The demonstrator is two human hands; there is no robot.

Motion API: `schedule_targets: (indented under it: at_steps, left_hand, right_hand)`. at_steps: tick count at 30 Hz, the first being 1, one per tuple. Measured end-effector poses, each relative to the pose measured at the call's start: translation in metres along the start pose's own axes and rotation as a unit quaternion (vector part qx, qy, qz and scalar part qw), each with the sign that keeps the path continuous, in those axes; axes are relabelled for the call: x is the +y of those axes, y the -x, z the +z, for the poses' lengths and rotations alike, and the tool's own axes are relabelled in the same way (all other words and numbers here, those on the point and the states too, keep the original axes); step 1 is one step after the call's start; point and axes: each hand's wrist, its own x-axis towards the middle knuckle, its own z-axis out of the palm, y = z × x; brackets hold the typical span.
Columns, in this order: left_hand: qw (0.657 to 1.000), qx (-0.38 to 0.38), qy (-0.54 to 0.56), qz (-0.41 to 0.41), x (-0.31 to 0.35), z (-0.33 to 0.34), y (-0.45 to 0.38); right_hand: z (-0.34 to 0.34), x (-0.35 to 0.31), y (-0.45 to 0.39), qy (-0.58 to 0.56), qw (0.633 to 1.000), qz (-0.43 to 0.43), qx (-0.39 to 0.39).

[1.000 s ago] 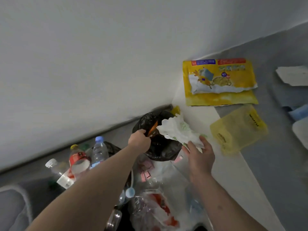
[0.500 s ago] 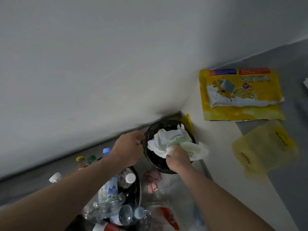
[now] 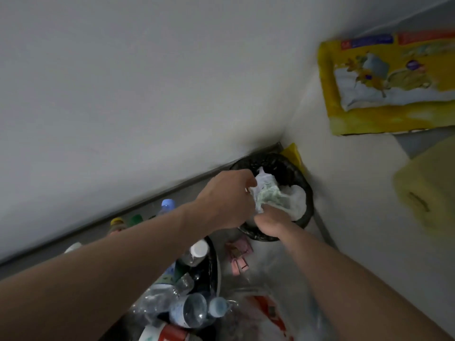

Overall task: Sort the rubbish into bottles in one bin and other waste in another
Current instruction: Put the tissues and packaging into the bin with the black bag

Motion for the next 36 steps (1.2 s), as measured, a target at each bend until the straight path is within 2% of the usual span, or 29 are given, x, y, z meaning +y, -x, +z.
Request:
schedule_targets:
  at_steps: [4,6,9,13,16,19,22,24,28,32,36]
  left_hand:
    - [1.000,-0.020,0.019,-0.014,0.040,0.003,0.025]
    - [0.999,-0.021,0.041,-0.028,0.061,0.006,0.044]
    - [0.995,-0.023,0.081,-0.058,0.087,0.029,0.082]
    - [0.979,-0.069,0.151,-0.121,0.108,0.108,0.150]
    - [0.967,-0.100,0.165,-0.165,0.114,0.164,0.192]
    - [0.963,-0.144,0.146,-0.174,0.107,0.203,0.223]
    - [0.961,-0.158,0.114,-0.198,0.085,0.229,0.235]
    - [0.961,-0.147,0.110,-0.205,0.073,0.232,0.234]
    - [0.966,-0.134,0.101,-0.196,0.055,0.219,0.222]
    - [0.970,-0.151,0.066,-0.180,0.031,0.212,0.202]
    - [0.963,-0.169,0.069,-0.201,-0.003,0.243,0.183]
  right_hand:
    - [-0.008,0.028,0.084,-0.036,0.990,-0.108,0.082]
    - [-0.010,0.056,0.131,-0.041,0.984,-0.123,0.119]
    - [-0.004,0.109,0.187,-0.067,0.986,-0.084,0.129]
    - [0.037,0.182,0.232,-0.046,0.992,-0.017,0.119]
    - [0.070,0.233,0.249,-0.026,0.995,0.003,0.093]
    - [0.093,0.270,0.251,-0.037,0.997,0.007,0.063]
    - [0.103,0.285,0.245,-0.037,0.998,0.022,0.039]
    - [0.106,0.284,0.239,-0.034,0.998,0.026,0.055]
    - [0.101,0.254,0.224,-0.068,0.994,0.021,0.088]
    - [0.100,0.219,0.208,-0.104,0.992,0.017,0.074]
    - [0.116,0.209,0.175,-0.098,0.994,0.014,0.053]
